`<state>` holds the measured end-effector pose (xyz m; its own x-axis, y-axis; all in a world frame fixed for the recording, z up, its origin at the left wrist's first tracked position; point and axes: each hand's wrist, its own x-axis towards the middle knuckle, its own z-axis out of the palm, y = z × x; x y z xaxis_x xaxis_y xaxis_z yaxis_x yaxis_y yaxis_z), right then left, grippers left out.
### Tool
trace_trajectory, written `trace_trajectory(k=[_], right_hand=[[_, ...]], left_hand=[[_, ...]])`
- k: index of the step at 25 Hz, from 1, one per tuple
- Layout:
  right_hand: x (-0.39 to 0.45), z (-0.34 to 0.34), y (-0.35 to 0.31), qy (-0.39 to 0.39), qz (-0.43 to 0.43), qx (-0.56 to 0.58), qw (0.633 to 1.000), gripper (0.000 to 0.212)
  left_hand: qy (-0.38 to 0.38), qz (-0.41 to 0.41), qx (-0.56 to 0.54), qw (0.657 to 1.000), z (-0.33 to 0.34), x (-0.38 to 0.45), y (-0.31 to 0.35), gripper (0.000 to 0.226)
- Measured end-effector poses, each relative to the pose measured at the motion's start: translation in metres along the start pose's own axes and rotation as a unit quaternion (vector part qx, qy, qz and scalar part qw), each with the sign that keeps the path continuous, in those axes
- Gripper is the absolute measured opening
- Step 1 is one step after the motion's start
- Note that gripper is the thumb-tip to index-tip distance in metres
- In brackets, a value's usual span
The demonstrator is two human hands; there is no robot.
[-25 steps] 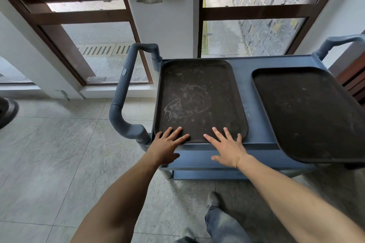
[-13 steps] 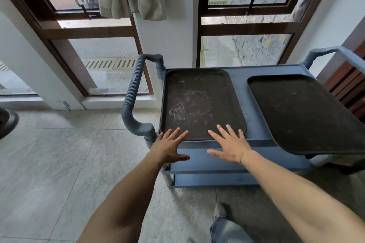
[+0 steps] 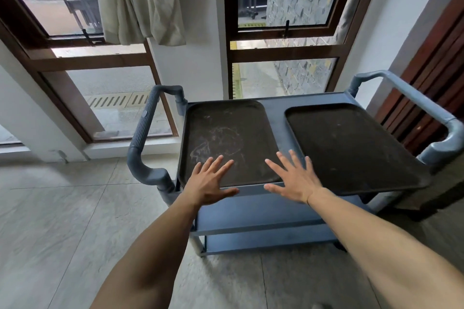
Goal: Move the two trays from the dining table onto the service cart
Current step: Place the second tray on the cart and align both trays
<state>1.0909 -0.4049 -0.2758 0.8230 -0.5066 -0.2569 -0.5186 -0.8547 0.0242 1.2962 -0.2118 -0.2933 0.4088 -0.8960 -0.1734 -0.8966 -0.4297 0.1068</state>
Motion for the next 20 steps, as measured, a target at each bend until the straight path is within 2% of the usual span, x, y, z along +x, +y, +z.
trace_trajectory(k=[11,20], right_hand=[[-0.019,0.004,0.160,0.016,0.002,-0.004,1.000,0.082],[-0.050,0.030,0.294,-0.014,0.006,0.014,1.000,0.083]], left_hand=[[0.006,0.002,-0.003,1.000,-0.003,0.060,0.135,0.095],[-0.028,0.008,-0.014,0.999,0.008,0.107,0.261,0.091]])
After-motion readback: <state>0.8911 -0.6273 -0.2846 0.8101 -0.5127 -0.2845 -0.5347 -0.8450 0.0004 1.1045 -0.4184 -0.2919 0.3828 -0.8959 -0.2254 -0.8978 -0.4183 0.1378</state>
